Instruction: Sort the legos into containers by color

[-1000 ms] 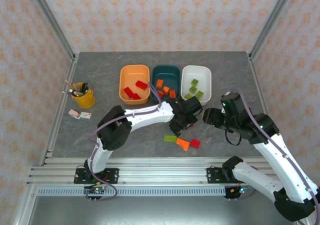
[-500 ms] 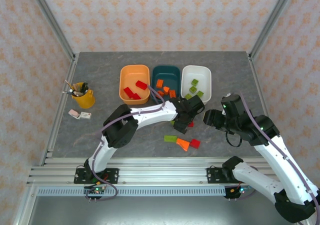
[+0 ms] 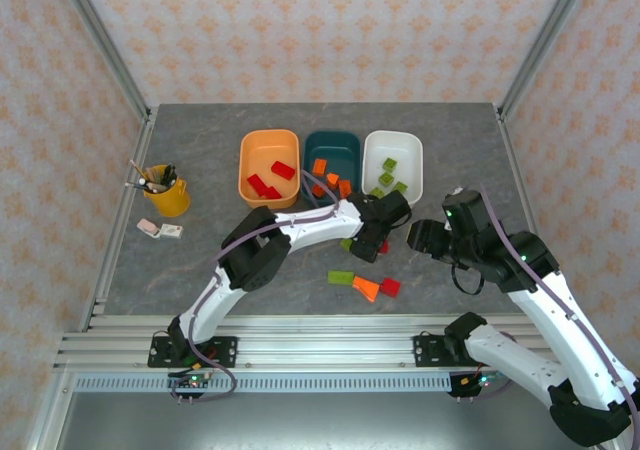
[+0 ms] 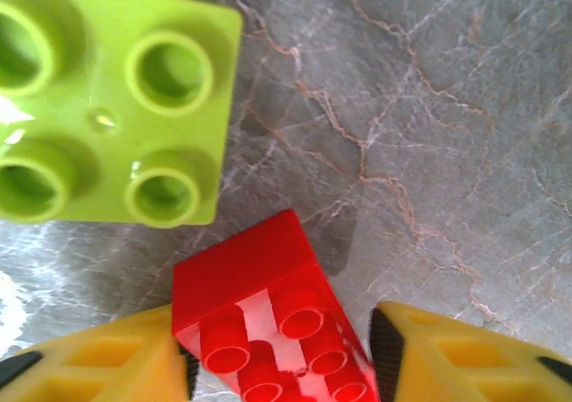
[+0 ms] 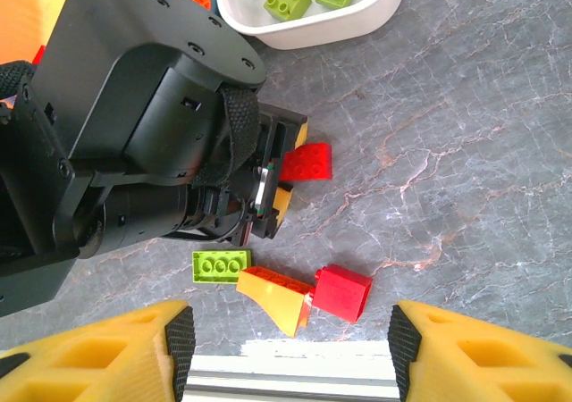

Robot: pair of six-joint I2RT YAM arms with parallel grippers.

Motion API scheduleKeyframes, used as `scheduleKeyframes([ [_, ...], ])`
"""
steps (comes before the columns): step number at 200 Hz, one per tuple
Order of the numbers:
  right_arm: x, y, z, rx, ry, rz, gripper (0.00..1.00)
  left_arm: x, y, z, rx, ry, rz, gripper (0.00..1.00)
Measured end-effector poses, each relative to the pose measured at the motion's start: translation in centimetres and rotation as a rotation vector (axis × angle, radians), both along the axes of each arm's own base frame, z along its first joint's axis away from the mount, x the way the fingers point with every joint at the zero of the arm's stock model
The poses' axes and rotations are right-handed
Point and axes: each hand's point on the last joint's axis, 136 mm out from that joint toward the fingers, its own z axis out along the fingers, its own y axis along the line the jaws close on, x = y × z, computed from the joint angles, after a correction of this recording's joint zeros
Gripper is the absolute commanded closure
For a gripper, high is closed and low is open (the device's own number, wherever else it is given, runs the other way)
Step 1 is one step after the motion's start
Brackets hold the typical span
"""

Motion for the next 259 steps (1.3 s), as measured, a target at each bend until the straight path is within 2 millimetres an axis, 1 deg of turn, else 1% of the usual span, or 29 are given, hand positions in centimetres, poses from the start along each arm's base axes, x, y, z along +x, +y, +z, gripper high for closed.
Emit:
scheduleKeyframes([
  [13,0.0,0.0,0.0,-0.001,-0.001,-0.003,0.39,0.1,-0.1,0.0,0.003,0.002,0.000,0.52],
  [63,0.1,-0.1,0.0,-0.006,-0.003,-0.007,0.39,0.0,-0.1,0.1,0.005,0.007,-0.001,0.69],
  [96,0.2,-0.4,0.0,-0.017,-0.011,-0.017,0.39,0.4,-0.1,0.5,0.020,-0.014,-0.033,0.70],
  [109,0.3,-0.5,0.4,-0.019,-0.024,-0.023,0.39,0.8,0.0,1.3,0.040,-0.037,-0.076,0.71],
  [129,0.6,-0.7,1.7,-0.013,-0.064,-0.031,0.37,1.7,0.3,2.8,0.059,-0.084,-0.147,0.71],
  [148,1.0,-0.5,3.2,0.011,-0.113,-0.027,0.34,2.4,1.6,4.9,0.081,-0.117,-0.216,0.71],
  [168,1.7,0.0,4.2,0.042,-0.154,-0.025,0.31,4.3,3.5,8.0,0.078,-0.174,-0.275,0.71],
  [184,2.4,0.8,4.7,0.073,-0.175,-0.020,0.28,6.6,5.5,10.5,0.092,-0.223,-0.317,0.71],
  [194,3.1,1.5,4.9,0.094,-0.178,-0.017,0.26,8.6,6.9,12.0,0.109,-0.267,-0.342,0.71],
  [211,4.3,2.4,5.3,0.127,-0.190,-0.020,0.24,11.3,9.2,13.9,0.141,-0.316,-0.372,0.71],
  [231,5.5,3.4,5.3,0.152,-0.194,-0.022,0.24,13.4,11.8,14.9,0.176,-0.346,-0.399,0.71],
  [251,6.4,4.1,5.3,0.169,-0.199,-0.022,0.24,14.3,14.0,15.0,0.218,-0.336,-0.429,0.71],
  [259,6.8,4.5,5.2,0.174,-0.195,-0.019,0.23,14.6,15.1,14.9,0.239,-0.329,-0.439,0.71],
])
